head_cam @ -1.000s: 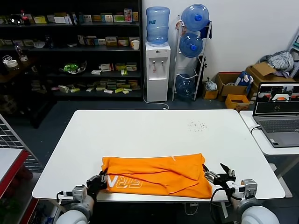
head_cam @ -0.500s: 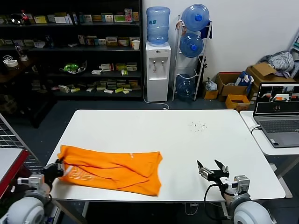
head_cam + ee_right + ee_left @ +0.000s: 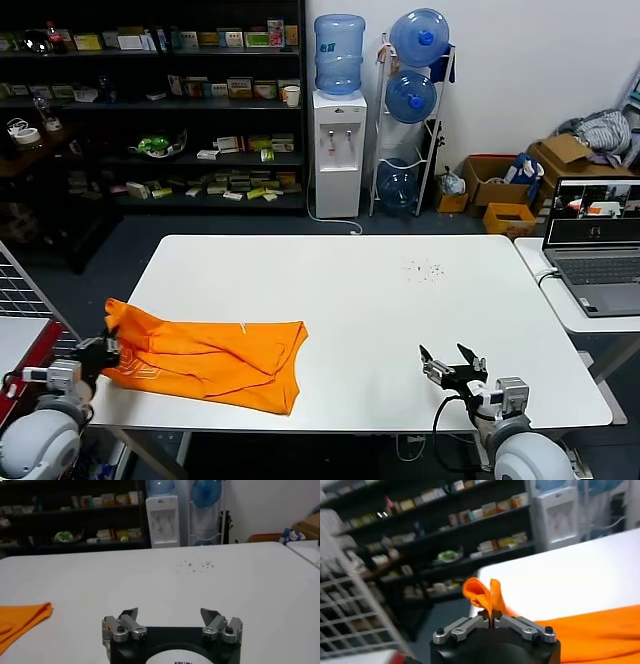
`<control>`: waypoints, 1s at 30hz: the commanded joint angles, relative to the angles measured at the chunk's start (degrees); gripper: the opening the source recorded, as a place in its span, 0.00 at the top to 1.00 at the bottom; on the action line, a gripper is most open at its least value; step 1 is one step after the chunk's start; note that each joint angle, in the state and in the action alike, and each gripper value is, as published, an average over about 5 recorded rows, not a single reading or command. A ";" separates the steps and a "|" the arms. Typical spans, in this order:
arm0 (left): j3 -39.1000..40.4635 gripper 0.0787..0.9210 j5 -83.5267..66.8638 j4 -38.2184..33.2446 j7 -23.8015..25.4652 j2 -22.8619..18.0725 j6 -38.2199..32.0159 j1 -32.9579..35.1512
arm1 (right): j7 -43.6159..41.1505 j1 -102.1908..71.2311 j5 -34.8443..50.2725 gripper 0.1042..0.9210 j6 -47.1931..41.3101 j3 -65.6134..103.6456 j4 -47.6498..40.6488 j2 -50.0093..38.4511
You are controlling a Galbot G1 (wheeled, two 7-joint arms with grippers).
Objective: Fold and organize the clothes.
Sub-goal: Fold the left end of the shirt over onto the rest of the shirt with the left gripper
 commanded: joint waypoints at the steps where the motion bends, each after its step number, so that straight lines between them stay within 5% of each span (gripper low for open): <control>1: 15.54 0.96 -14.09 -17.47 -6.97 -14.32 11.28 -8.42 | 0.52 -1.79 -1.13 0.12 -0.36 1.00 0.33 1.84; 12: 24.30 0.96 -10.29 -14.99 -10.15 -23.94 12.94 -13.16 | 0.91 -4.53 -1.73 0.12 -0.62 2.59 0.79 3.27; 25: 24.48 0.95 -4.83 -11.12 -7.88 -24.69 11.36 -13.37 | 0.94 -3.61 -1.43 0.12 -0.78 1.70 0.41 3.32; 30: 22.25 0.82 -4.78 -11.78 -7.14 -25.02 11.02 -12.54 | 0.88 -3.26 -1.25 0.12 -0.82 1.33 0.30 3.20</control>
